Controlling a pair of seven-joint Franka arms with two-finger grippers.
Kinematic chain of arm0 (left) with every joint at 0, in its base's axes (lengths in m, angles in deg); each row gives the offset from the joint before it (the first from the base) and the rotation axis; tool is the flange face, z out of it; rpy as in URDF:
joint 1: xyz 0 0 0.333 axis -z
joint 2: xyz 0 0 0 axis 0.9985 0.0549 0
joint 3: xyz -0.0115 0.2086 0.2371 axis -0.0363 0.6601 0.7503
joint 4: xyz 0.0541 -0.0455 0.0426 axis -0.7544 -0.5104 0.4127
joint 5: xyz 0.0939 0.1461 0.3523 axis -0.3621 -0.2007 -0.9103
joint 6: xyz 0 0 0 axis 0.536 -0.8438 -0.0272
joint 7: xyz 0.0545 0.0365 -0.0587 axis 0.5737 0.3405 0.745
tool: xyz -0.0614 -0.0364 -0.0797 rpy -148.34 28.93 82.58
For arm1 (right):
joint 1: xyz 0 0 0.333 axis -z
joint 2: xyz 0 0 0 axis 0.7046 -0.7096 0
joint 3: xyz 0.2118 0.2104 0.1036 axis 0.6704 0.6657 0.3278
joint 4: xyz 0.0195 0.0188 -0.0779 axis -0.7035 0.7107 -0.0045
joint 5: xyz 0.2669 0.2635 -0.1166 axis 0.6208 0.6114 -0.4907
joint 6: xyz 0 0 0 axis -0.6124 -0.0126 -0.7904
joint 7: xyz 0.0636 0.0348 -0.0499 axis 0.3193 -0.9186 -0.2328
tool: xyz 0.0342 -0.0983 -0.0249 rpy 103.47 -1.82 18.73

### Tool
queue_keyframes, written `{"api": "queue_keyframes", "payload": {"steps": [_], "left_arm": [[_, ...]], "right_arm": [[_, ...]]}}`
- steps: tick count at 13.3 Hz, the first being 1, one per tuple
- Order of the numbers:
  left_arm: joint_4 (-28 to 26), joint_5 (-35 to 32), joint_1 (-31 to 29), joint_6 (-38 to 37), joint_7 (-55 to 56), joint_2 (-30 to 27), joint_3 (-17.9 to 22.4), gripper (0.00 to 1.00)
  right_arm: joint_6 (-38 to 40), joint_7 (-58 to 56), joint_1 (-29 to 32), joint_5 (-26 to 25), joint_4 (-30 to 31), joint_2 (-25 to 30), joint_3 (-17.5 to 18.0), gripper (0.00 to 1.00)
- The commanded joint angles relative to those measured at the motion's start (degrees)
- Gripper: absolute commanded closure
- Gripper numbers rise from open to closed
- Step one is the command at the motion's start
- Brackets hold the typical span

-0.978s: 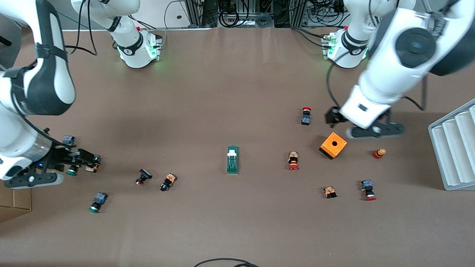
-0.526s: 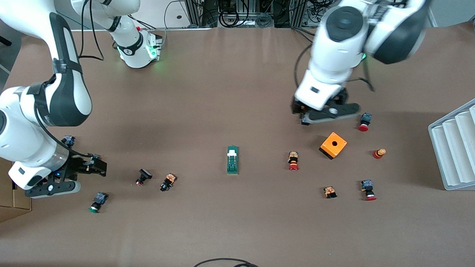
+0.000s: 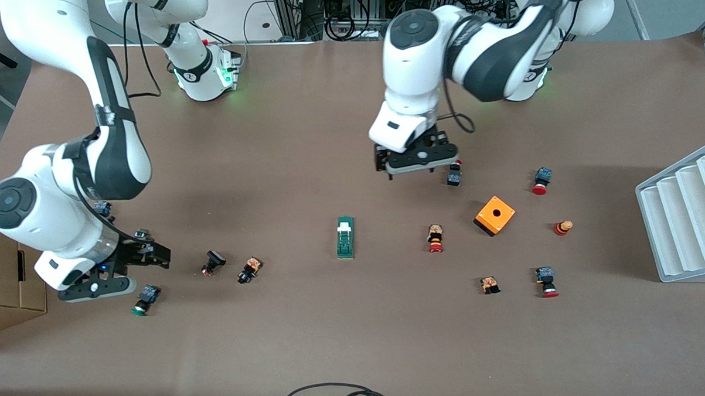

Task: Close load switch with both arms
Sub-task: 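Move the left gripper above the green switch while the right gripper approaches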

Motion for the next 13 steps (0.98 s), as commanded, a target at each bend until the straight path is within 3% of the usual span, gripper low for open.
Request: {"api": "queue_keyframes", "payload": {"steps": [1,8,13], "left_arm": [[0.79,-2.80,3.38,3.29,4.67,2.51,0.75,0.06],[0.79,-29.59,12.52,7.08,32.07,11.48,0.75,0.08],[0.79,-39.71,15.52,10.76,42.11,16.66,0.75,0.08]], "right_arm": [[-2.32,-0.51,-0.41,-0.38,-1.35,-2.36,-0.44,0.00],[-1.97,-5.23,-0.15,-0.21,-1.44,-1.75,-0.35,0.00],[-2.94,-8.50,-2.43,-0.39,-1.44,-1.75,-0.26,0.00]]}}
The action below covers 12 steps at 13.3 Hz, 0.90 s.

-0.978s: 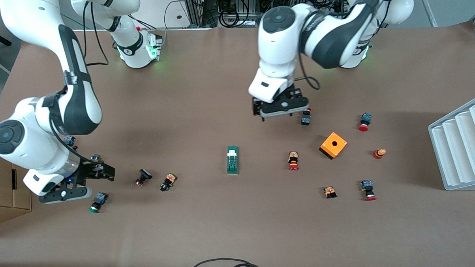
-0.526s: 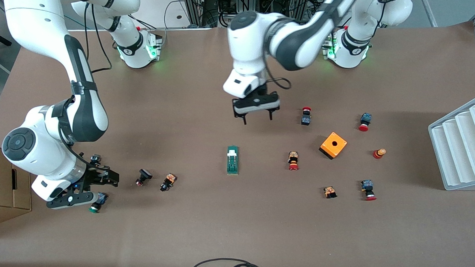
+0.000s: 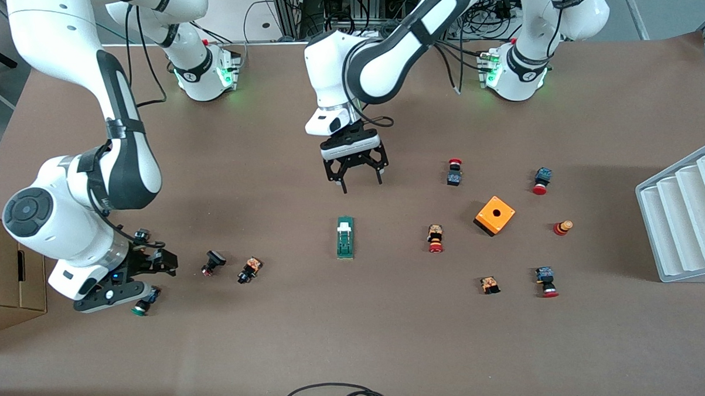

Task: Close load switch with both arms
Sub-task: 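Move the left gripper above the green switch while the right gripper approaches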

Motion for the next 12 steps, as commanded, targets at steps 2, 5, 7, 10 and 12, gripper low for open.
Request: {"api": "queue_keyframes", "payload": {"steps": [2,5,7,10,12], "left_arm": [[0.95,-8.58,1.78,3.61,10.86,4.03,0.76,0.08],[0.86,-15.10,3.88,3.61,20.27,7.10,0.76,0.09],[0.51,-18.53,4.94,3.52,24.77,8.43,0.76,0.09],[-0.37,-25.72,4.94,3.52,27.05,10.45,0.76,0.09],[-0.55,-30.74,5.38,3.52,32.93,12.30,0.76,0.09]], "right_arm": [[-1.83,-4.86,-1.77,-0.39,-0.46,-0.04,-0.26,0.00],[-2.10,-7.69,-2.82,-0.47,-0.46,-0.13,-0.35,0.01],[-2.62,-7.96,-3.09,-0.39,-0.46,-0.57,-0.26,0.01],[-3.85,-7.78,-5.46,-1.26,-0.46,-1.01,-0.35,0.01],[-4.56,-7.87,-6.07,-4.15,-0.46,-1.19,-0.35,0.01]]}}
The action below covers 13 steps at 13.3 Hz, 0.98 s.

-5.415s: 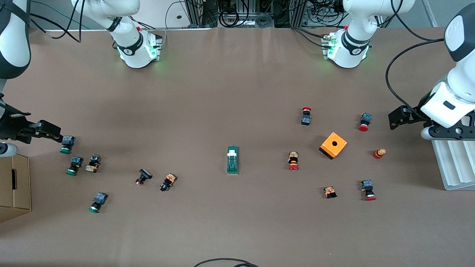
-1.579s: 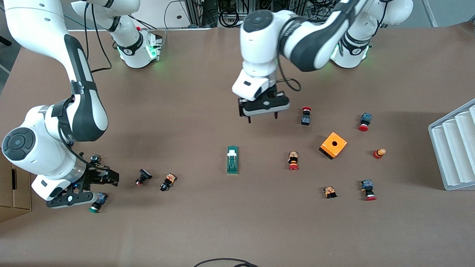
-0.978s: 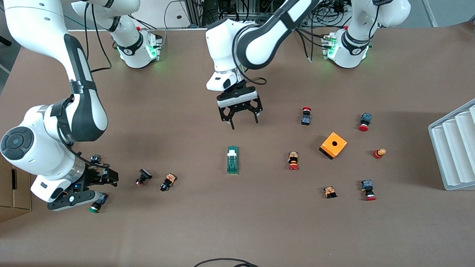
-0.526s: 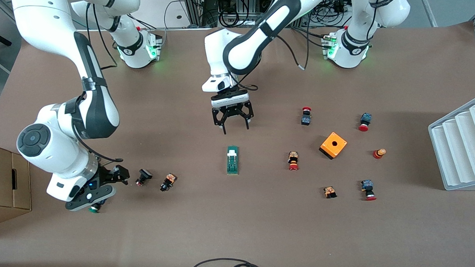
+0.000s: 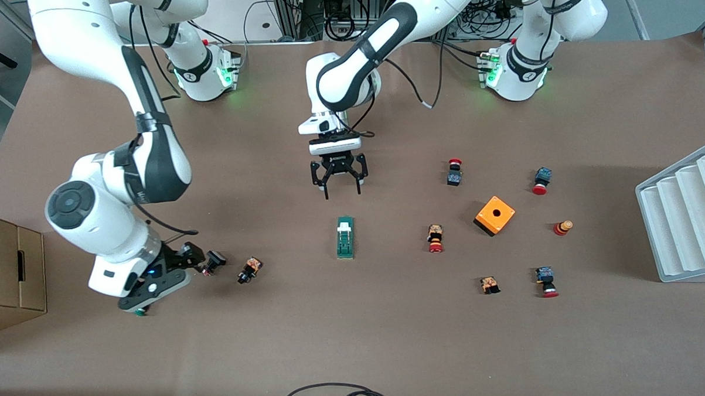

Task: Close load switch with both arms
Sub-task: 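Grasp the green switch base with the right gripper while the left gripper hovers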

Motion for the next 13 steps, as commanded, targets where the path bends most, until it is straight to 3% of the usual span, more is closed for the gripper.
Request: {"api": "queue_keyframes", "payload": {"steps": [1,5,10,13], "left_arm": [[-0.55,-6.23,1.34,0.09,7.72,1.97,0.66,0.09],[-0.46,-12.65,3.09,-2.09,15.55,6.10,0.75,0.09],[0.06,-22.32,2.92,-7.72,17.77,10.32,0.83,0.04],[2.08,-23.39,3.18,-8.78,21.10,13.57,1.01,0.05]], "right_arm": [[-1.63,-0.43,-1.18,-4.47,-0.46,-0.97,-0.36,0.01],[-5.13,-0.08,-3.46,-11.59,0.33,-1.77,-0.36,0.00],[-9.10,-0.43,-3.64,-11.87,2.18,-1.85,-0.54,0.00],[-8.66,-3.31,-6.18,-11.87,2.26,-2.03,-0.45,0.00]]}}
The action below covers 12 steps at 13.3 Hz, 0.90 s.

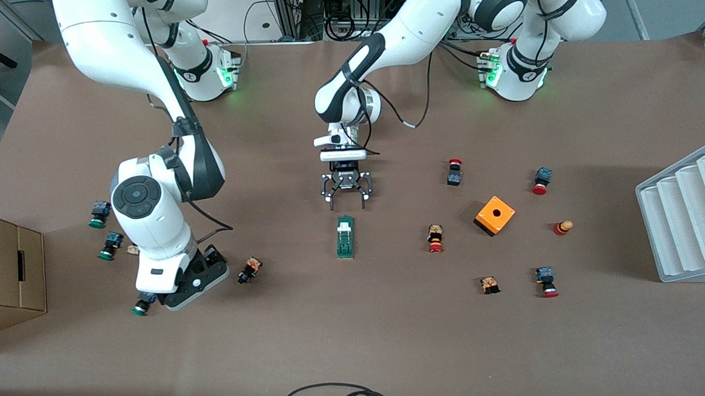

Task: Close load switch with both arms
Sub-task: 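Grasp the green switch base with the right gripper while the left gripper hovers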

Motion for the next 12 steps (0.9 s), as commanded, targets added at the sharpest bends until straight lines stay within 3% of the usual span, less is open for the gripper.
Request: {"api": "queue_keyframes", "payload": {"steps": [1,4,6,12], "left_arm": [[3.48,-1.50,0.80,-2.81,3.24,3.55,0.46,0.05],[5.51,-3.24,1.68,-5.46,6.57,6.63,0.55,0.07],[7.53,-5.80,1.68,-8.96,9.91,9.26,0.37,0.07],[9.47,-6.07,2.03,-9.42,10.36,11.03,0.46,0.09]], "right_arm": [[-1.08,-5.48,-2.90,-1.64,0.75,0.03,-0.39,0.00],[-1.00,-14.29,-4.66,-1.55,0.84,-0.33,-0.39,0.00],[-1.00,-14.83,-5.80,-1.55,1.37,-0.50,-0.39,0.00],[-1.70,-14.75,-11.16,-1.55,1.46,-1.38,-0.39,0.00]]}}
